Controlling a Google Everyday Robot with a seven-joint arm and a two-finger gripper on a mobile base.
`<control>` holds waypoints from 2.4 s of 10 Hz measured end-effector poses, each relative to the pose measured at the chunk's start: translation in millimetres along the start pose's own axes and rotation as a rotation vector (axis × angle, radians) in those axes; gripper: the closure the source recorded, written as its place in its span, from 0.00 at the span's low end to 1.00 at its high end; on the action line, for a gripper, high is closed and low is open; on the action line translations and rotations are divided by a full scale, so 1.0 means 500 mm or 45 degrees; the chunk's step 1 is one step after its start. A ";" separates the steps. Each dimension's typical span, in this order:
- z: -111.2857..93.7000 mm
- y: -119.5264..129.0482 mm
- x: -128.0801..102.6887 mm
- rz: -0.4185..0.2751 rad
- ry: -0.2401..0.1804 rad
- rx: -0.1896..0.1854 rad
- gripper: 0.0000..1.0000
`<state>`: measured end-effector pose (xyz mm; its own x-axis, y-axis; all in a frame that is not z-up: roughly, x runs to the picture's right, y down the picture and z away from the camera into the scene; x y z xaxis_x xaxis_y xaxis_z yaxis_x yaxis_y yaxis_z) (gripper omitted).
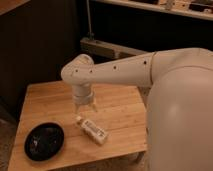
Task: Place the bottle in the ceramic bowl
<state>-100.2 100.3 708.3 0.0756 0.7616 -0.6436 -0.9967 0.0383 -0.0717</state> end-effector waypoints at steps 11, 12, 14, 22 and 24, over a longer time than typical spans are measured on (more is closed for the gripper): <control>0.241 -0.034 0.048 -0.275 -0.064 -0.052 0.35; 0.252 -0.042 0.050 -0.271 -0.050 -0.041 0.35; 0.269 -0.045 0.057 -0.275 -0.016 -0.034 0.39; 0.264 -0.042 0.050 -0.183 0.075 -0.120 1.00; 0.221 -0.003 0.034 -0.150 0.078 -0.235 1.00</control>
<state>-100.9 184.8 781.5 0.1987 0.7178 -0.6673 -0.9589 0.0016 -0.2838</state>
